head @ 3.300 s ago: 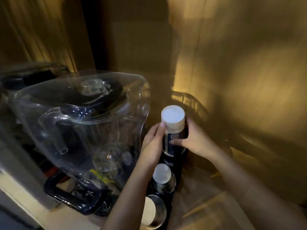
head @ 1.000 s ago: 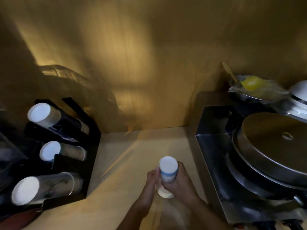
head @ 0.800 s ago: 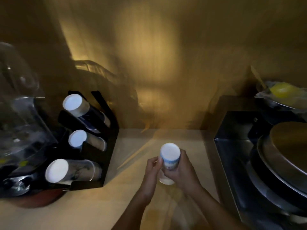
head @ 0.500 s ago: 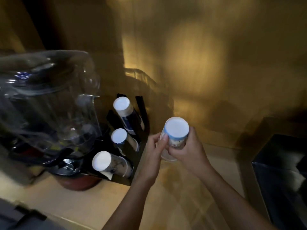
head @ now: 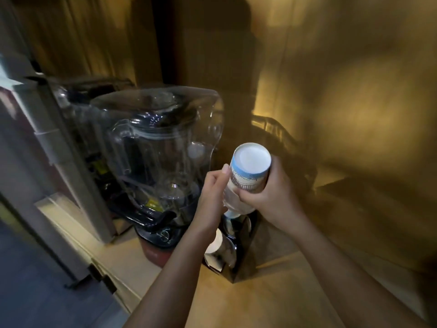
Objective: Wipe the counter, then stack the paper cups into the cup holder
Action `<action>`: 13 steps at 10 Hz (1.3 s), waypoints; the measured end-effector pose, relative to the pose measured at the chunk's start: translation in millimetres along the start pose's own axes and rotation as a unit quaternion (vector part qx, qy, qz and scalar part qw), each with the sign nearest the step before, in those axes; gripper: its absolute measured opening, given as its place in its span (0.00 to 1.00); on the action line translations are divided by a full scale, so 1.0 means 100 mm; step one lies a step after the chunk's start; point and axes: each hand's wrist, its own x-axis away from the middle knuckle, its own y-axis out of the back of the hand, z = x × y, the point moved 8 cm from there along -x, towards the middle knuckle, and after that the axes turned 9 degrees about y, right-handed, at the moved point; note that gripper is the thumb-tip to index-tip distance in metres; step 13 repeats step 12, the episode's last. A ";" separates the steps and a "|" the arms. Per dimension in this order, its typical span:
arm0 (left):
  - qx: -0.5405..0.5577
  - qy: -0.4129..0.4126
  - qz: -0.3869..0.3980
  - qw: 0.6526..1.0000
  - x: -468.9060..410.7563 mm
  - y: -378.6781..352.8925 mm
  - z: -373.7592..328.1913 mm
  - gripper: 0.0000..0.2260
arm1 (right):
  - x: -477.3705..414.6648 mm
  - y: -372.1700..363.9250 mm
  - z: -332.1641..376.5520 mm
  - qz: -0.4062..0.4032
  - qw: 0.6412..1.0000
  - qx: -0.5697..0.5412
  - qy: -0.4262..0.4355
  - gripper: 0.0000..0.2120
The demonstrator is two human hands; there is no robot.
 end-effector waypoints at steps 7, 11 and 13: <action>-0.417 -0.108 0.017 0.902 -0.55 0.17 0.39 0.19 | 0.26 -0.86 -1.14 0.217 0.966 0.095 -0.107 0.24; -0.586 -0.210 0.047 0.781 -0.45 -0.02 0.50 0.22 | 0.26 -0.79 -1.03 0.245 0.950 0.158 -0.110 0.24; -0.597 -0.222 0.038 0.770 -0.43 -0.07 0.36 0.23 | 0.23 -0.65 -0.95 0.223 0.955 0.162 -0.112 0.24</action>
